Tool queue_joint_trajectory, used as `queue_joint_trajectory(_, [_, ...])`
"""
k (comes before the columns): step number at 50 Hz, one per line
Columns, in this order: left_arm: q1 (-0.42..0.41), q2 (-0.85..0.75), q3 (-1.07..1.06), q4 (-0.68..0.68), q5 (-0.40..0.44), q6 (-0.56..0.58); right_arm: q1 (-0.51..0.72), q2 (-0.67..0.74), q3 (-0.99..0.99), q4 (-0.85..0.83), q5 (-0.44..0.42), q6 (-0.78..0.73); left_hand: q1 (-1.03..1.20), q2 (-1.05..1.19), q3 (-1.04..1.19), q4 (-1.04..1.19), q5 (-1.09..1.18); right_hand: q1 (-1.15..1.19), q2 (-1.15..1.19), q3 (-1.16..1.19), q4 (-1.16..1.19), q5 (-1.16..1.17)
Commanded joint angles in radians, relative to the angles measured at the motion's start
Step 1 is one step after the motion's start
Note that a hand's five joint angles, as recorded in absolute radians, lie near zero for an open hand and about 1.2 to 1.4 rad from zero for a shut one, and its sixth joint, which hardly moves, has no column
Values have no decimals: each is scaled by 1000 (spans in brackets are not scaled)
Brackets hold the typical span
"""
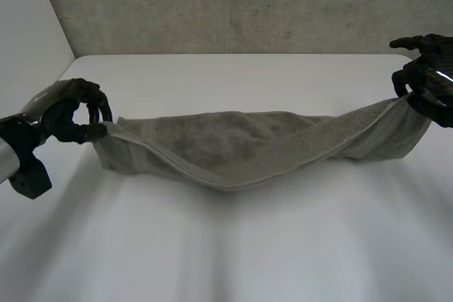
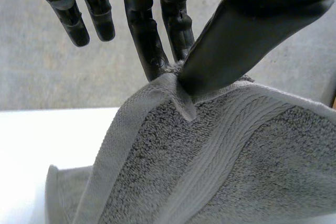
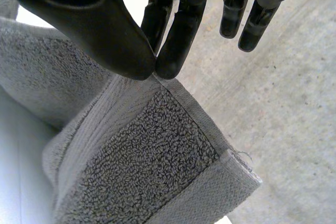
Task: Fold the towel.
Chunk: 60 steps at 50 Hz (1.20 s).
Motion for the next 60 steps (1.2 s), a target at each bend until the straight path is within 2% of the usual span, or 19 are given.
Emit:
queue_joint_trajectory(1, [-12, -237, 137, 1, -16, -3, 129, 231, -151, -14, 97, -8, 100, 109, -43, -50, 79, 86, 63, -7, -60, 60])
queue_joint_trajectory(6, [-32, -358, 235, 0, -66, -4, 223, 453, -331, 6, 182, -9, 100, 109, -43, -50, 79, 86, 63, -7, -60, 60])
queue_joint_trajectory(7, [-32, -358, 235, 0, -67, -4, 224, 454, -332, 6, 183, -9, 100, 109, -43, -50, 79, 86, 63, -7, -60, 60])
queue_joint_trajectory(9, [-78, -433, 314, -3, -125, -4, 253, 497, -378, 24, 210, -11, 100, 109, -43, -50, 79, 86, 63, -7, -60, 60])
queue_joint_trajectory(14, [-104, -504, 407, 0, -200, -9, 325, 622, -528, 88, 278, -57, 100, 109, -43, -50, 79, 86, 63, -7, -60, 60])
queue_joint_trajectory(17, [-113, -550, 459, 5, -228, -12, 336, 647, -552, 101, 296, -71, 100, 109, -43, -50, 79, 86, 63, -7, -60, 60])
queue_joint_trajectory(22, [-123, -620, 525, 6, -240, -16, 400, 739, -629, 107, 419, -110, 100, 109, -43, -50, 79, 86, 63, -7, -60, 60])
queue_joint_trajectory(28, [-150, -677, 576, 27, -280, -12, 423, 793, -649, 102, 491, -146, 100, 109, -43, -50, 79, 86, 63, -7, -60, 60])
queue_joint_trajectory(30, [-150, -688, 583, 40, -294, -10, 435, 826, -666, 102, 549, -164, 100, 109, -43, -50, 79, 86, 63, -7, -60, 60])
queue_joint_trajectory(36, [-152, -731, 621, 78, -335, -9, 438, 859, -678, 96, 611, -177, 100, 109, -43, -50, 79, 86, 63, -7, -60, 60])
queue_joint_trajectory(43, [-152, -771, 675, 80, -350, -6, 445, 883, -697, 9, 755, -170, 100, 109, -43, -50, 79, 86, 63, -7, -60, 60])
queue_joint_trajectory(49, [-153, -806, 723, 80, -354, -6, 445, 900, -707, -34, 795, -167, 100, 109, -43, -50, 79, 86, 63, -7, -60, 60])
queue_joint_trajectory(60, [-175, -852, 752, 123, -354, -3, 463, 954, -756, -39, 795, -166, 100, 109, -43, -50, 79, 86, 63, -7, -60, 60])
